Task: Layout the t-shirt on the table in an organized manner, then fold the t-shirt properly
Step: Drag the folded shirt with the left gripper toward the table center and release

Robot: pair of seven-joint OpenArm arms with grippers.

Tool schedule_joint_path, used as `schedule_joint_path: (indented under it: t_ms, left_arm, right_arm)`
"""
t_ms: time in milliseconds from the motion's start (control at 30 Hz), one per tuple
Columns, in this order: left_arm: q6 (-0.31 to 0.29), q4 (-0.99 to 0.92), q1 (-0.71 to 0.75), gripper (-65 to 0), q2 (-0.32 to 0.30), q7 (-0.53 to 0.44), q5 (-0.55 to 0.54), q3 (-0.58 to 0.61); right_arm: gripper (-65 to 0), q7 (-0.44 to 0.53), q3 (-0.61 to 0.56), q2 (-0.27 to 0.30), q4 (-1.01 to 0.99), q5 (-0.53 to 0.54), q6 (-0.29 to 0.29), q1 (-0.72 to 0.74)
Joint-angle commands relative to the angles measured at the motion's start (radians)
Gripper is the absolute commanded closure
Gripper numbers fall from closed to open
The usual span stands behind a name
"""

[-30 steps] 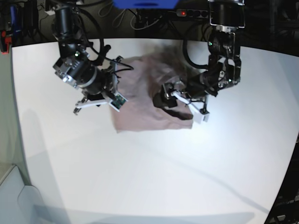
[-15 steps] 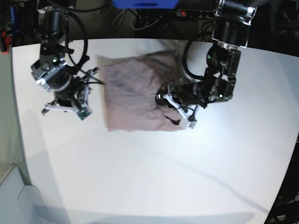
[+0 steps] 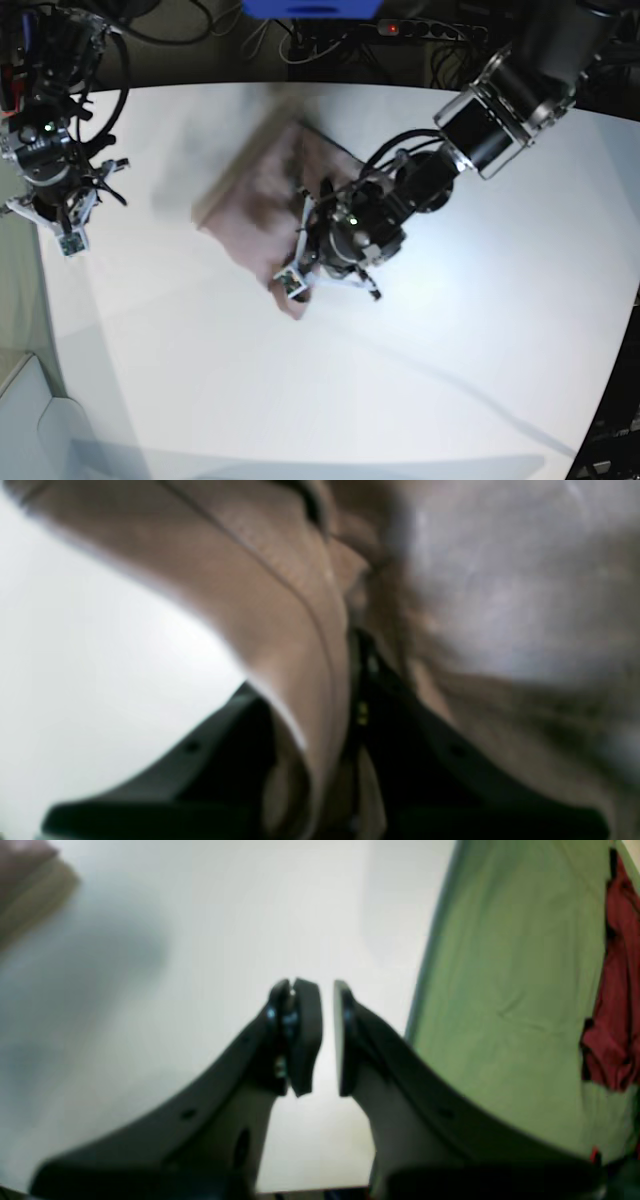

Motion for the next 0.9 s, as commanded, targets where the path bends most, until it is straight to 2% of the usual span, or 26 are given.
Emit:
schedule_joint_path:
  t_ms: [0,133,167,300,333,400,667,867]
  left_arm:
    - [0.003,0.004,-0.027,-0.3,0.01,-0.014,0.008,0.032]
    - [0.0,0.004,-0.084,-0.3,0.053,-0.047,0.037,0.179]
    - [-0.02,0.004,-0.101,-0.3,0.069,-0.047,0.037,0.214]
    - [-0.232,0.004,-0.147,-0.3,0.119,-0.043,0.037,0.296]
    - [-0.273,0.004,-0.149,-0.3,0.13,-0.043,0.039,0.299]
    - [-0.313,0.004,-0.161,-0.3,0.142,-0.044,0.074,0.302]
    - [-0.384,-0.158,-0.198,-0.3,0.171,-0.049,0.253,0.302]
    - [-0.416,-0.192,-0.199,-0.2,0.195,-0.047,0.29,0.297]
  right_arm:
    - [-6.3,0.012,0.02,0.008,0.019,-0.001,0.003,0.008]
    - [-6.3,0.017,0.071,-0.004,0.021,-0.001,0.003,-0.024]
    - [-6.3,0.017,0.072,-0.005,0.021,-0.001,0.003,-0.025]
    - [-6.3,0.018,0.084,-0.012,0.021,-0.001,0.003,-0.064]
    - [-6.3,0.018,0.084,-0.012,0.022,-0.001,0.003,-0.07]
    - [-6.3,0.018,0.084,-0.012,0.022,-0.001,0.003,-0.074]
    - [-6.3,0.018,0.138,-0.025,0.022,-0.001,0.003,-0.093]
    - [-6.3,0.018,0.164,-0.031,0.024,-0.001,0.003,-0.094]
